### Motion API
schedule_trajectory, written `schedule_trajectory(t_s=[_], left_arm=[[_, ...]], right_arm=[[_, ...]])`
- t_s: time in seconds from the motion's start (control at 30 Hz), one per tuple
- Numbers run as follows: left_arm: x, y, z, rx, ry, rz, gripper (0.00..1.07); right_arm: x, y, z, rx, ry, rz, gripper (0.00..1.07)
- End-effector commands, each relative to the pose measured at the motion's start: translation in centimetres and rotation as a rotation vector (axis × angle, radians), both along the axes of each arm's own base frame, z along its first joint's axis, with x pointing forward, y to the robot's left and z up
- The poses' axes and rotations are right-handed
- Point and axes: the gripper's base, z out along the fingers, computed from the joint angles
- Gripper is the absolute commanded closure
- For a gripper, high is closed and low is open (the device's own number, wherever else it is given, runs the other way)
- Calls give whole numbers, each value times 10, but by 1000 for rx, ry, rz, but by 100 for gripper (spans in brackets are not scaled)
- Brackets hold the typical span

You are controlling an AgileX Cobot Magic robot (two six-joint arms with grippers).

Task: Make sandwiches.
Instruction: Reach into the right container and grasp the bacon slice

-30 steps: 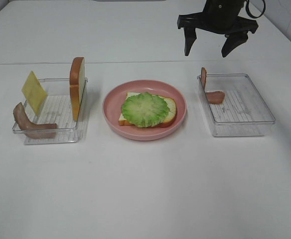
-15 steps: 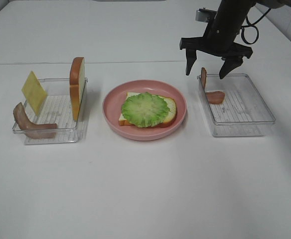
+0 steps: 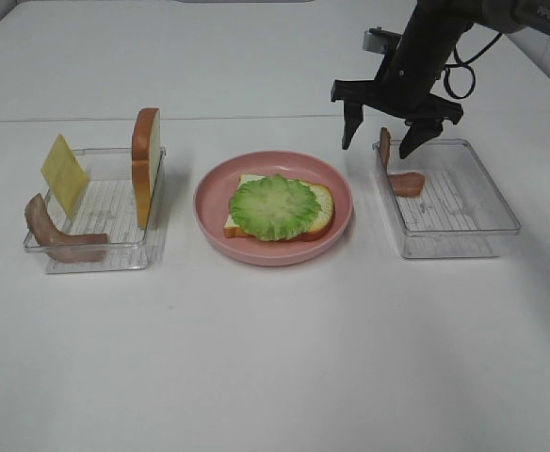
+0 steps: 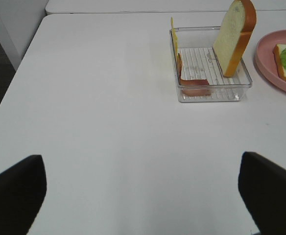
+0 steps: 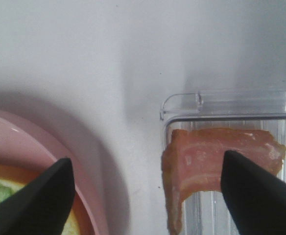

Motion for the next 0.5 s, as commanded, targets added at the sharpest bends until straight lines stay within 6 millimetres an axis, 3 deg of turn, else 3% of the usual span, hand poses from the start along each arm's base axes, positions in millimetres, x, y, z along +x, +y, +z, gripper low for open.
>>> schedule_trajectory(t_s=[0.03, 0.17, 0.5], left_arm=[[-3, 0, -1, 1, -20, -2, 4], [-3, 0, -1, 1, -20, -2, 4], [-3, 0, -1, 1, -20, -2, 4]], right_arm=[[2, -2, -1, 9, -5, -26, 40], [2, -2, -1, 5, -4, -39, 51], [2, -9, -2, -84, -12, -24, 62]])
